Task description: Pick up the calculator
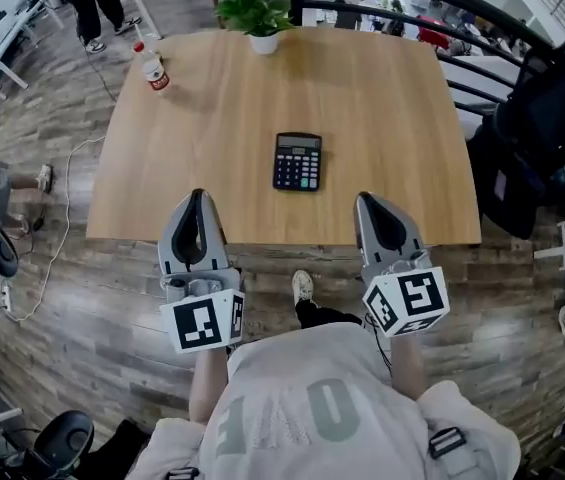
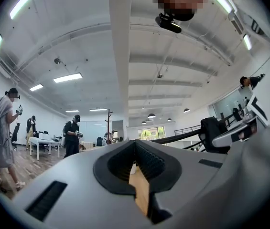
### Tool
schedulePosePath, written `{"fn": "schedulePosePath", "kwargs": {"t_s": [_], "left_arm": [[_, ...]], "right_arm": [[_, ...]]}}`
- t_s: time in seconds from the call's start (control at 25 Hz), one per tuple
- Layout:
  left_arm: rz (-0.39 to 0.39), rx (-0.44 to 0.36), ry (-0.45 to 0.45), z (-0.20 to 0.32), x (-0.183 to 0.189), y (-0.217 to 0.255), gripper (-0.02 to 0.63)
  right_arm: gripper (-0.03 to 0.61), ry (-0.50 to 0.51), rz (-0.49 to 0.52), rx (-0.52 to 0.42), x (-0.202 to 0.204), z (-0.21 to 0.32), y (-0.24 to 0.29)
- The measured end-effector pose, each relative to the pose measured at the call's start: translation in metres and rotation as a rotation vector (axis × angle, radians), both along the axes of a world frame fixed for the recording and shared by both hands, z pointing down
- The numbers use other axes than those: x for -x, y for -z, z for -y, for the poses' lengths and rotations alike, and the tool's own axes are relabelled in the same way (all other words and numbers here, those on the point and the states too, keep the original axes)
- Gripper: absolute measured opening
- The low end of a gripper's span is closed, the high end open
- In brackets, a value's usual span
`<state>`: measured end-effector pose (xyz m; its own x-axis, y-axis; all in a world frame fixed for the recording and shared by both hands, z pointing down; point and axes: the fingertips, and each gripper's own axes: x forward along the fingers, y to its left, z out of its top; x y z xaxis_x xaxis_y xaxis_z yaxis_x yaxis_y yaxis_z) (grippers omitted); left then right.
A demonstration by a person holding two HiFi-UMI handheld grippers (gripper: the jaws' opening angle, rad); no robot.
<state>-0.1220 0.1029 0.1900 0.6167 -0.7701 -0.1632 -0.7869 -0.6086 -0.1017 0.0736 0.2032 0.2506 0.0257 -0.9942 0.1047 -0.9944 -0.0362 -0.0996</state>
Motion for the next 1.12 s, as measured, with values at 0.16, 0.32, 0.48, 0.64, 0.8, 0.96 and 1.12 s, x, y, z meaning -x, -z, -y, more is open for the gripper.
{"fn": "schedulePosePath", "kwargs": {"t_s": [0.16, 0.32, 0.48, 0.64, 0.8, 0.96, 1.12], "left_arm": [[-0.005, 0.010, 0.021, 0.034, -0.023, -0.004, 0.009], [0.000, 0.008, 0.040, 0.064, -0.045, -0.008, 0.009], [0.005, 0.003, 0.049, 0.084, -0.063, -0.007, 0.009], [0.012, 0.010, 0.046, 0.094, -0.075, -0.003, 0.009], [0.031, 0.008, 0.036, 0.096, -0.082, -0.001, 0.009], [0.036, -0.027, 0.014, 0.100, -0.088, 0.009, 0.009], [0.030, -0.034, -0.005, 0.105, -0.090, 0.013, 0.009]], "right_arm": [[0.017, 0.004, 0.012, 0.026, -0.025, 0.027, -0.010], [0.017, 0.031, 0.036, 0.029, -0.044, 0.051, -0.016], [0.017, 0.087, 0.033, 0.021, -0.053, 0.068, -0.016], [0.017, 0.109, 0.038, 0.022, -0.062, 0.082, -0.014], [0.017, 0.111, 0.082, 0.020, -0.064, 0.086, -0.015], [0.017, 0.107, 0.097, 0.014, -0.064, 0.090, -0.018], [0.017, 0.123, 0.114, 0.018, -0.063, 0.097, -0.017]]}}
